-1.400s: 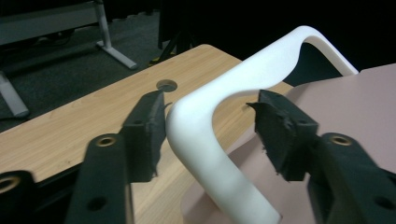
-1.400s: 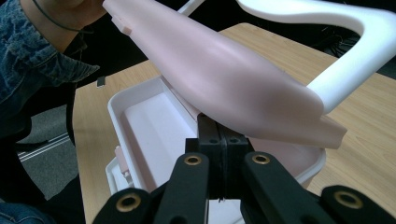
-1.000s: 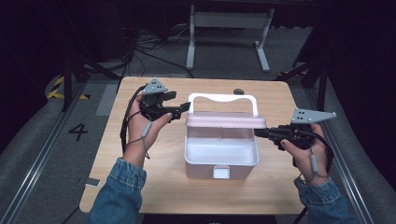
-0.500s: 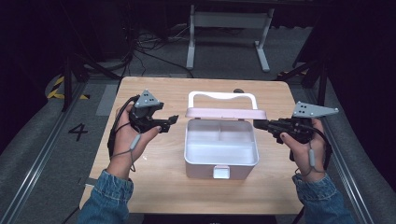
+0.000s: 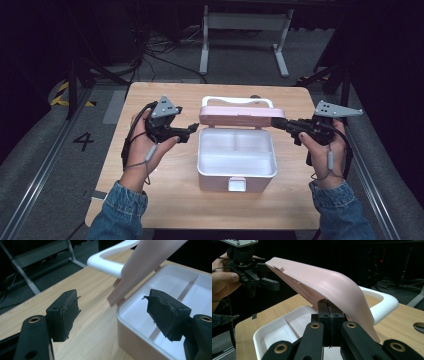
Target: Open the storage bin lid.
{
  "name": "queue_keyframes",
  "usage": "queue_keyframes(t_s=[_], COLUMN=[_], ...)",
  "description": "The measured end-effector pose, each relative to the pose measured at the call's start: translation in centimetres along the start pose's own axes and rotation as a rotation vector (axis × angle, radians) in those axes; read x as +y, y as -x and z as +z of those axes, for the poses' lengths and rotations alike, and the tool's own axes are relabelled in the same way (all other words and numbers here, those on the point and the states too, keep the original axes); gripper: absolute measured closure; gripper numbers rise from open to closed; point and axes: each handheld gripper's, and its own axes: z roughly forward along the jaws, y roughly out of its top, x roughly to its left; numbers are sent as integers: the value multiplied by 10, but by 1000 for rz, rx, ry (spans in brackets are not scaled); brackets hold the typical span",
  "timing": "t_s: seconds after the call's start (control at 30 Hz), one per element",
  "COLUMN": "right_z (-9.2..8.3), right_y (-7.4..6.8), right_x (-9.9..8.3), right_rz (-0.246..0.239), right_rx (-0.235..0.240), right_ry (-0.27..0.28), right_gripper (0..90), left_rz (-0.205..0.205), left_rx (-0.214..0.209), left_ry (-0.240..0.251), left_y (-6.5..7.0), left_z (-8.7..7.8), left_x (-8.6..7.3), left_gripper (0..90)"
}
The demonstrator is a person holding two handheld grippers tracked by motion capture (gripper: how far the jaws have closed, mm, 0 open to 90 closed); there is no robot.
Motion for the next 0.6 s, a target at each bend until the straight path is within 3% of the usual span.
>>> queue_keyframes(t_s=[0.2, 0.37, 0.6], right_z=[-2, -4, -5], right_y=[1, 4, 6], right_x=[0, 0, -1], right_rz=[8, 13, 21], right_rx=[-1, -2, -8], right_ry=[7, 16, 23], right_gripper=[900, 900, 900], left_rz=[7, 17, 1], left_rx=[-26, -41, -82], left_ry=[65, 88, 137], left_y=[4, 6, 8], left_z=[19, 28, 34], left_x=[13, 17, 22], left_gripper=[259, 269, 364])
